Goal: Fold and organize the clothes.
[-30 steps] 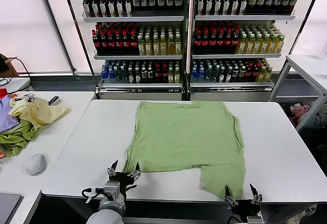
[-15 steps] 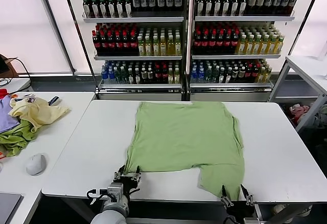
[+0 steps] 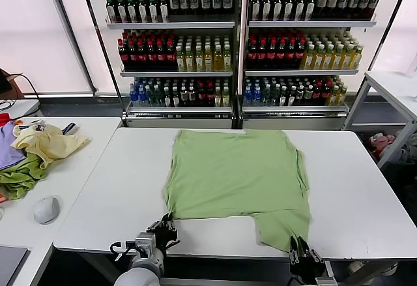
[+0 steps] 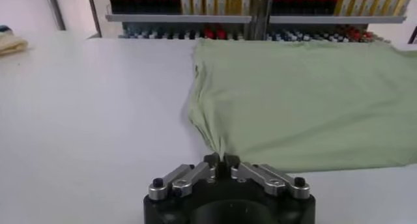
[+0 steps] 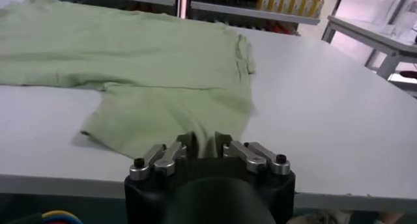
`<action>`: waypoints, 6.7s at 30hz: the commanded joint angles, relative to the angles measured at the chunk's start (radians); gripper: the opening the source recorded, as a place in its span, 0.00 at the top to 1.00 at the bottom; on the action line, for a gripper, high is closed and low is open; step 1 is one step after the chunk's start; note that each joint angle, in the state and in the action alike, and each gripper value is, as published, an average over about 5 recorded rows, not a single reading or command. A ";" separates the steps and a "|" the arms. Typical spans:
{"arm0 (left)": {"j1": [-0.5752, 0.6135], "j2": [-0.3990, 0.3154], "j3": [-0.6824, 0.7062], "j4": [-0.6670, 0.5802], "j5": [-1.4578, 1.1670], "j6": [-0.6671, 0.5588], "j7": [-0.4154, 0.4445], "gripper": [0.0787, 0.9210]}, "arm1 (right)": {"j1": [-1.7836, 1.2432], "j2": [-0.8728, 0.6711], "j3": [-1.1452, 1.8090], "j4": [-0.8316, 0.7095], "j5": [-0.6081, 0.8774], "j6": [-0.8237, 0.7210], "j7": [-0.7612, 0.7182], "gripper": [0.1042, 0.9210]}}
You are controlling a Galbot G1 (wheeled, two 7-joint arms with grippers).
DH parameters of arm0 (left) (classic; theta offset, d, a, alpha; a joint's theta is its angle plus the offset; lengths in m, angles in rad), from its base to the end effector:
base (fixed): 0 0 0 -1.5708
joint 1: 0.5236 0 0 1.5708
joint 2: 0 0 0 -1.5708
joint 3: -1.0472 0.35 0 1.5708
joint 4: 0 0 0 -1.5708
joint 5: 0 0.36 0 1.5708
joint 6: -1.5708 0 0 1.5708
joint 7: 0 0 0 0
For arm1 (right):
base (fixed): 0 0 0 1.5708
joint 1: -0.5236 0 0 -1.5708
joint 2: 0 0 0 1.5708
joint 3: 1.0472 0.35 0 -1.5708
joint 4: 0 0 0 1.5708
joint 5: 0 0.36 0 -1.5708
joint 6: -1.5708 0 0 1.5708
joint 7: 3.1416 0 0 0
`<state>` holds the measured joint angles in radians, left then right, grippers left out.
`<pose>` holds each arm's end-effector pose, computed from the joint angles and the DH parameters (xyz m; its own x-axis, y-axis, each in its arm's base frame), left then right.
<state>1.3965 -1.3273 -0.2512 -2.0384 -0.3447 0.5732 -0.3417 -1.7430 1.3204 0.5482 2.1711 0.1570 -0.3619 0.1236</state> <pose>0.2213 -0.0386 -0.2967 -0.8500 0.0792 0.5209 0.0660 0.9969 -0.0439 0.1380 -0.0434 -0.2980 -0.8974 0.0329 0.4400 -0.0157 0.9942 -0.1063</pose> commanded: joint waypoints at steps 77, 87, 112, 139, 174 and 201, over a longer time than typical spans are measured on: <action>-0.326 0.071 0.070 0.243 0.007 -0.063 0.011 0.29 | 0.488 -0.117 -0.026 -0.325 -0.006 0.096 -0.031 0.30; -0.419 0.051 0.079 0.342 -0.049 -0.026 0.005 0.12 | 0.549 -0.119 -0.030 -0.422 0.074 -0.032 -0.005 0.12; -0.453 0.080 0.089 0.417 -0.192 0.009 0.010 0.77 | 0.609 -0.140 -0.089 -0.490 0.211 -0.105 -0.011 0.90; 0.144 0.121 -0.059 -0.185 -0.135 0.008 0.025 0.86 | 0.091 -0.157 0.112 -0.015 0.156 -0.079 -0.038 0.93; -0.209 0.171 -0.071 0.008 -0.211 -0.037 -0.013 0.13 | 0.670 -0.252 -0.085 -0.291 0.255 -0.074 0.033 0.13; -0.765 0.039 0.137 0.723 -0.210 -0.034 -0.013 0.12 | 1.342 -0.101 -0.450 -1.103 0.275 -0.151 0.013 0.12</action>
<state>0.7674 -1.2598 -0.1433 -1.5156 -0.5511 0.5404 -0.3534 -0.5488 1.1885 0.1703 1.2736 0.4452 -0.5014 0.1353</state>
